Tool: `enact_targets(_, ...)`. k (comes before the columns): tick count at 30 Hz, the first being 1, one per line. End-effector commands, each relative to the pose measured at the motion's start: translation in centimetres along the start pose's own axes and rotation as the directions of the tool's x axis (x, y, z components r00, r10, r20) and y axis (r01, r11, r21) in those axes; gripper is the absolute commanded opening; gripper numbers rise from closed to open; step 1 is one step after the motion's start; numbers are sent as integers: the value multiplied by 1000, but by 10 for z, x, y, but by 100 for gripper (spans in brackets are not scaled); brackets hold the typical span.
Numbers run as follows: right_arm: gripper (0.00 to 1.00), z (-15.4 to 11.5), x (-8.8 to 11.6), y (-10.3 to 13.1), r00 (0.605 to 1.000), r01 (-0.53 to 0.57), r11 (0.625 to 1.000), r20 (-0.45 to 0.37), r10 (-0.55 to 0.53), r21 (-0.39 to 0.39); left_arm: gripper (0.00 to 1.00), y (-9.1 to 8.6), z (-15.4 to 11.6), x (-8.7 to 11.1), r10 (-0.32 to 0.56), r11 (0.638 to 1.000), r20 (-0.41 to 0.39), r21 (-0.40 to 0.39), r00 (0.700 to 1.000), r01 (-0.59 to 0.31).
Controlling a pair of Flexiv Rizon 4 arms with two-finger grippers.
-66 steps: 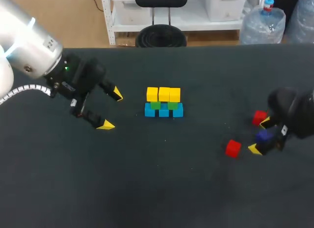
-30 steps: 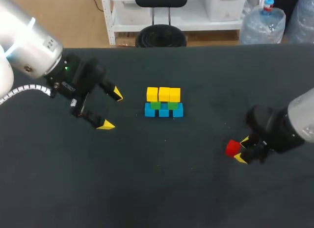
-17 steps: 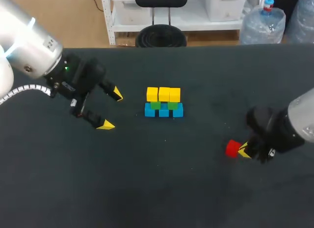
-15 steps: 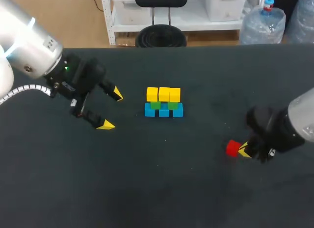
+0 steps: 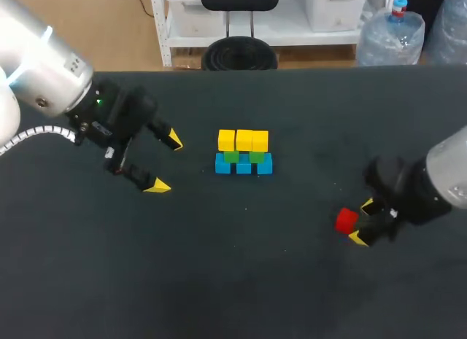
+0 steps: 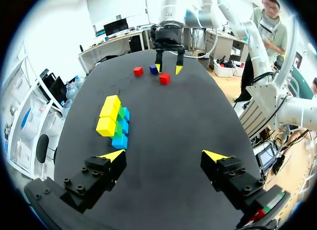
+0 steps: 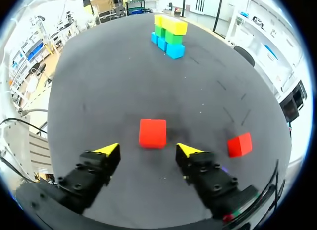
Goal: Place the blue cubes, place green cubes on the blue cubes, place the yellow cubes on the green cubes, then place the red cubes on the yellow cubes, and place purple cube on the red cubes.
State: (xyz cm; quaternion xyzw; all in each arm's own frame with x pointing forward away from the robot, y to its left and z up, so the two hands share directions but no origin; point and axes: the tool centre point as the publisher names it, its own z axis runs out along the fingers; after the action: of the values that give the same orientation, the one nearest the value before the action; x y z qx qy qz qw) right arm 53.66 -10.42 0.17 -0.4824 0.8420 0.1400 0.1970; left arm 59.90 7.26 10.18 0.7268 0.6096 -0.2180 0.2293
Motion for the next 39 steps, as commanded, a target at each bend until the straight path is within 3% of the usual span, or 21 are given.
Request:
enact_targets(1,100,14,-5,-5,1000,-1,1000,-1,1,-3,100,0,0,0,1,1000,-1,0,1000,-1)
enact_targets(12,100,21,-13,-12,1000,1,1000,14,-1,2,100,0,0,0,1,1000,-1,0,1000,-1)
enact_targets(14,70,22,-12,-11,1000,1,1000,13,-1,1,100,0,0,0,1,1000,-1,0,1000,-1)
enact_targets(16,49,23,-11,-11,1000,1,1000,11,-1,-1,100,0,0,0,1,1000,-1,0,1000,-1)
enact_targets(20,36,26,-10,-10,1000,5,1000,11,-5,-5,100,0,0,0,1,1000,-1,0,1000,-1)
enact_targets(22,22,26,-10,-10,1000,7,1000,12,-7,-5,100,0,0,0,1,1000,-1,0,1000,-1)
enact_targets(24,0,27,-10,-10,1000,9,1000,13,-9,-5,100,0,0,0,1,1000,-1,0,1000,-1)
enact_targets(35,0,8,-21,-15,998,32,999,45,-32,1,100,0,0,0,1,1000,-1,0,1000,-1)
enact_targets(39,0,-11,-30,-20,996,83,995,35,-82,-50,100,0,0,0,1,1000,-1,0,1000,-1)
